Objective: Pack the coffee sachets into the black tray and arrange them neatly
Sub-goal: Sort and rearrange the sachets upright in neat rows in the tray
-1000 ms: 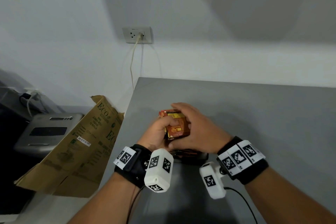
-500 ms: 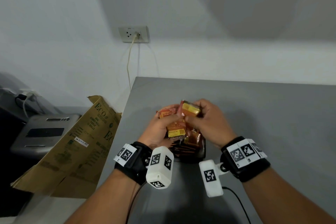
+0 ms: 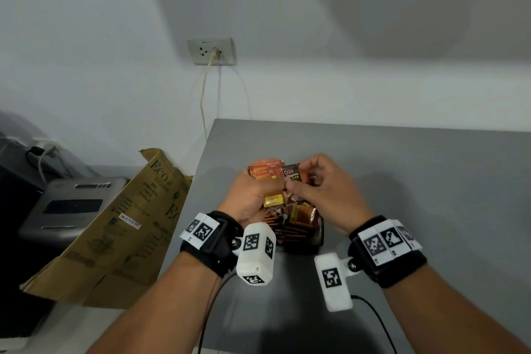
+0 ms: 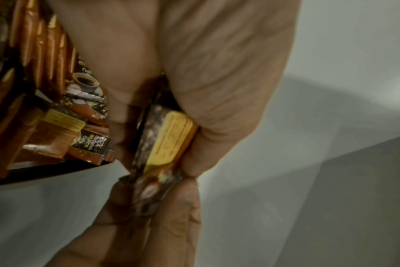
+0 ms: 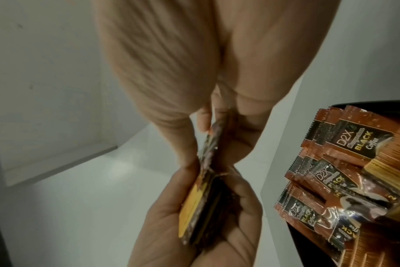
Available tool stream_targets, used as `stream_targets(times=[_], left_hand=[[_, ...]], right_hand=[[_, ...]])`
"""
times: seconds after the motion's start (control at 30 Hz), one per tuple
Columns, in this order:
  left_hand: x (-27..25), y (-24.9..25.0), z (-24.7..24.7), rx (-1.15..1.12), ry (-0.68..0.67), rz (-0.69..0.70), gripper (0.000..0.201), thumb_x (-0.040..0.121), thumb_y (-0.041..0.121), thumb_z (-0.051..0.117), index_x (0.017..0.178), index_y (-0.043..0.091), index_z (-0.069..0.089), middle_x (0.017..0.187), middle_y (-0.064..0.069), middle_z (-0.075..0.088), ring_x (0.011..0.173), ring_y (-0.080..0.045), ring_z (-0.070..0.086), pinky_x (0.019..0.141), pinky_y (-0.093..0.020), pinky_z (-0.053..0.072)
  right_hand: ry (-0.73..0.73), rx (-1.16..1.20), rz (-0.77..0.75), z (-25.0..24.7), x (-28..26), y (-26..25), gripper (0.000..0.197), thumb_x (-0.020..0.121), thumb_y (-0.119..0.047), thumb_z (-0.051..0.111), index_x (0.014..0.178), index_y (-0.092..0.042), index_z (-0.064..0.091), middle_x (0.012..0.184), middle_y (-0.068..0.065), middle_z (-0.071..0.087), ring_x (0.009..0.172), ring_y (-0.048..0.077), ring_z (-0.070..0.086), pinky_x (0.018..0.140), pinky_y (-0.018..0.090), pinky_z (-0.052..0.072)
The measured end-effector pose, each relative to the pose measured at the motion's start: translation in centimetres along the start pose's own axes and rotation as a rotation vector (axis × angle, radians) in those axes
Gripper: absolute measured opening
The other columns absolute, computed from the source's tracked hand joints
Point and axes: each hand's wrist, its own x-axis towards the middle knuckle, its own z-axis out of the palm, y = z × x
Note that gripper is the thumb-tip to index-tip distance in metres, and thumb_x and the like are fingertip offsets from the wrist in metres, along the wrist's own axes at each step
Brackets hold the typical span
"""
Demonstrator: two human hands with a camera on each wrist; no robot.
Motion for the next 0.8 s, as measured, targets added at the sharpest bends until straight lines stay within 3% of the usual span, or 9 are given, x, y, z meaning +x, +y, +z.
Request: stream_targets(times=[0.07,0.13,0.23,0.37,0.57,0.63,0.7,0.8], left_hand=[[-0.2,0.2,0.1,-0.02,-0.012,-0.045,0.041,0.075,0.002,0.067,0.114,-0.005,0.059,0.096,-0.024,0.066,0.077,-0.034,0.068,0.064,-0.038,0.057],[-0.3,0.3,-0.2,-0.08,-0.036,-0.095,0.036,0.07,0.001,0.057,0.107,-0.002,0.057,0.09,-0.02,0.065,0.074,-0.029,0.066,0.059,-0.036,0.056],[-0.2,0.2,-0.4,-0.053,-0.048,-0.049,0.037,0.066,-0.008,0.062,0.103,-0.004,0.057,0.09,-0.023,0.065,0.077,-0.034,0.067,0.064,-0.042,0.06],[-0.3,-0.1,0.2,0.051,0.038,0.054,0.051,0.063,-0.006,0.074,0.112,-0.012,0.06,0.1,-0.028,0.065,0.092,-0.041,0.064,0.081,-0.054,0.056],[-0.5,-0.5,0.3,0.007,0.063,0.061,0.051,0.067,-0.008,0.077,0.115,-0.005,0.061,0.102,-0.025,0.066,0.092,-0.037,0.065,0.075,-0.044,0.056],[-0.6,-0.5,0.2,-0.037,0.045,0.017,0.045,0.073,0.003,0.079,0.115,-0.001,0.062,0.098,-0.019,0.069,0.088,-0.033,0.066,0.069,-0.04,0.057],[-0.8,-0.3,-0.1,-0.146,-0.007,-0.058,0.028,0.084,0.015,0.068,0.112,0.009,0.065,0.096,-0.014,0.071,0.081,-0.029,0.065,0.064,-0.034,0.053],[-0.5,-0.5,-0.7,-0.253,0.0,-0.086,0.04,0.075,0.012,0.059,0.113,0.015,0.065,0.101,-0.015,0.066,0.08,-0.026,0.06,0.06,-0.03,0.048]], right_hand=[[0.053,-0.056,0.029,-0.1,0.3,-0.1,0.054,0.082,-0.012,0.08,0.126,-0.028,0.052,0.103,0.0,0.071,0.083,0.015,0.074,0.077,0.038,0.062],[0.083,0.056,0.11,-0.5,0.6,-0.1,0.062,0.085,-0.006,0.075,0.135,-0.029,0.049,0.112,0.002,0.069,0.089,0.015,0.074,0.075,0.036,0.061],[-0.017,0.406,0.246,-0.9,0.6,-0.4,0.034,0.091,0.005,0.062,0.121,-0.012,0.059,0.107,0.016,0.071,0.087,0.023,0.072,0.067,0.032,0.057],[-0.146,0.438,0.293,-0.1,0.0,-0.6,0.024,0.093,0.007,0.058,0.112,-0.005,0.062,0.097,0.013,0.073,0.084,0.023,0.07,0.073,0.035,0.057],[-0.107,0.361,0.305,0.8,0.1,-0.1,0.024,0.092,0.006,0.06,0.114,-0.002,0.06,0.1,0.015,0.073,0.085,0.023,0.071,0.076,0.035,0.057],[-0.092,0.406,0.287,0.7,0.1,-0.3,0.024,0.091,0.008,0.06,0.113,-0.002,0.059,0.102,0.017,0.072,0.086,0.026,0.07,0.073,0.036,0.057],[-0.066,0.505,0.284,0.3,0.3,-0.5,0.024,0.091,0.009,0.059,0.112,-0.002,0.058,0.103,0.021,0.069,0.086,0.03,0.068,0.07,0.039,0.056],[-0.092,0.664,0.301,-0.2,0.3,-0.3,0.03,0.089,0.01,0.06,0.117,0.0,0.057,0.105,0.023,0.07,0.088,0.034,0.067,0.079,0.046,0.052]])
